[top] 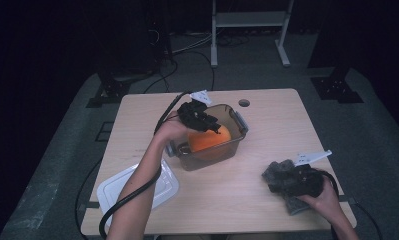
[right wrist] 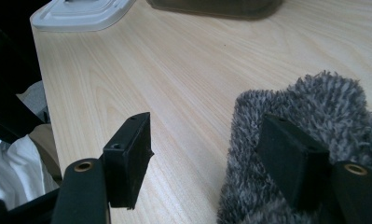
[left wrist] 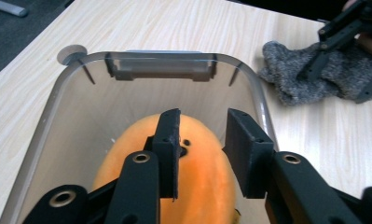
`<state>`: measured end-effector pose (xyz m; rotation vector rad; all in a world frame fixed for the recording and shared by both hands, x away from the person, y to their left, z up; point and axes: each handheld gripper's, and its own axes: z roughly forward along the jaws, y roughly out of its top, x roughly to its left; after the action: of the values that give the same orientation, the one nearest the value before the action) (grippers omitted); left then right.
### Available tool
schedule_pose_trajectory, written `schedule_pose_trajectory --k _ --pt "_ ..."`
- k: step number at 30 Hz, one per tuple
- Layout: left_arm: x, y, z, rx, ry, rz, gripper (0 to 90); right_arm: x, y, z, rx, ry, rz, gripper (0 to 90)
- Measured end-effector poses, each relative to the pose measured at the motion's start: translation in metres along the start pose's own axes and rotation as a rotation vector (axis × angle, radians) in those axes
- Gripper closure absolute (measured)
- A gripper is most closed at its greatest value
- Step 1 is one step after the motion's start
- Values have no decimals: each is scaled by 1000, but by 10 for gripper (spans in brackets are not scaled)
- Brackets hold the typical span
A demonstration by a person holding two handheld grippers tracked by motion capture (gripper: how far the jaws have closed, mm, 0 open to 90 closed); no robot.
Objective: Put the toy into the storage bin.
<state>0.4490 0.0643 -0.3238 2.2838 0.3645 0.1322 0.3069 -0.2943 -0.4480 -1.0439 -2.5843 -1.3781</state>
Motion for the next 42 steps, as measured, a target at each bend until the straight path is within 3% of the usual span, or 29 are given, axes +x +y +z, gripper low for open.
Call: schedule_pose_trajectory --k 2,10,12,14,26,33,42 --pt "-2 -1 -1 6 -19 5 607 -1 0 0 -1 -1 -2 338" --pt "-8 -4 -19 -44 -17 10 560 -1 0 -1 -2 -5 -1 338" --pt "-10 -6 -25 -43 -9 27 546 -1 0 -1 1 -6 -2 337" --pt "-13 -7 -29 -56 1 12 503 -1 0 0 0 -5 -1 336" --pt "-28 -27 -63 -111 38 19 407 -2 -1 -1 1 -10 4 336" --pt "-36 -44 -79 -123 62 9 354 -1 -2 -1 -3 -11 8 335" --pt "-45 -69 -99 -149 123 3 282 -1 -2 -1 -4 -16 6 335"
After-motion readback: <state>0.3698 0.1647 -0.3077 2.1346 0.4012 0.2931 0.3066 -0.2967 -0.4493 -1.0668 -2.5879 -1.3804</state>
